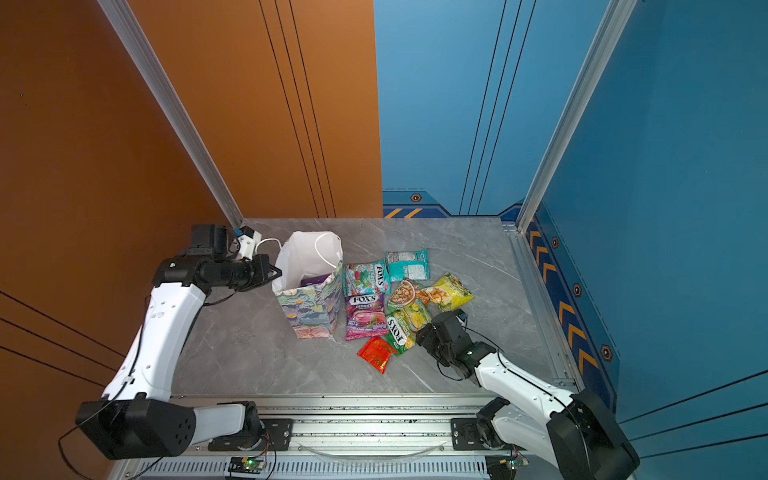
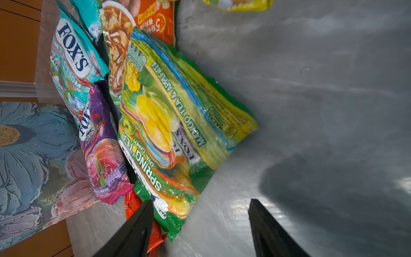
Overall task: Place the snacks into the paper bag
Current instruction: 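Grasp the green Spring Tea bag with the right gripper and lift it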
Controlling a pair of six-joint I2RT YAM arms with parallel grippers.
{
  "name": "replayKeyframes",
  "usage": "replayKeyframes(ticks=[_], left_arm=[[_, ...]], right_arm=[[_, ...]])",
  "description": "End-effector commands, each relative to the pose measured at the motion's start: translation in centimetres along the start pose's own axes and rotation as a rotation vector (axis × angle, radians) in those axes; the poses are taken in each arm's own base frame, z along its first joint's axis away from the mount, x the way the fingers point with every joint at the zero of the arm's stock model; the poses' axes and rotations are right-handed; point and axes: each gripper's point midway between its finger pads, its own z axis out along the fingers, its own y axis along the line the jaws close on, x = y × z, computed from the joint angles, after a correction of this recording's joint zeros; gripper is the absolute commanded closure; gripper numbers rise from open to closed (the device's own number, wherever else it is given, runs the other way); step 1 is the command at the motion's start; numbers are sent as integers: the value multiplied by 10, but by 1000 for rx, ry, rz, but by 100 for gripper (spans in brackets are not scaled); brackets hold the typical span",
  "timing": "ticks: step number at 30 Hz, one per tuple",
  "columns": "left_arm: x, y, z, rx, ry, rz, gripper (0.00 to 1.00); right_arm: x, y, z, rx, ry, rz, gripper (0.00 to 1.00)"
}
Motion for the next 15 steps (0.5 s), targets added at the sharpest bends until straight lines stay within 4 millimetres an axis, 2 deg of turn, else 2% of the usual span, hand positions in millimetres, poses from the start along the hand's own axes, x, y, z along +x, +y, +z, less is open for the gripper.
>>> replayKeyframes(ticks=[1,15], left_arm=[[-5,-12,-4,47,-30,23,100],[-5,-13,-5,51,-33,26,100]], right_arm=[[1,9,7,-33,-2,31,30],[3,9,34,-22,0,81,32]])
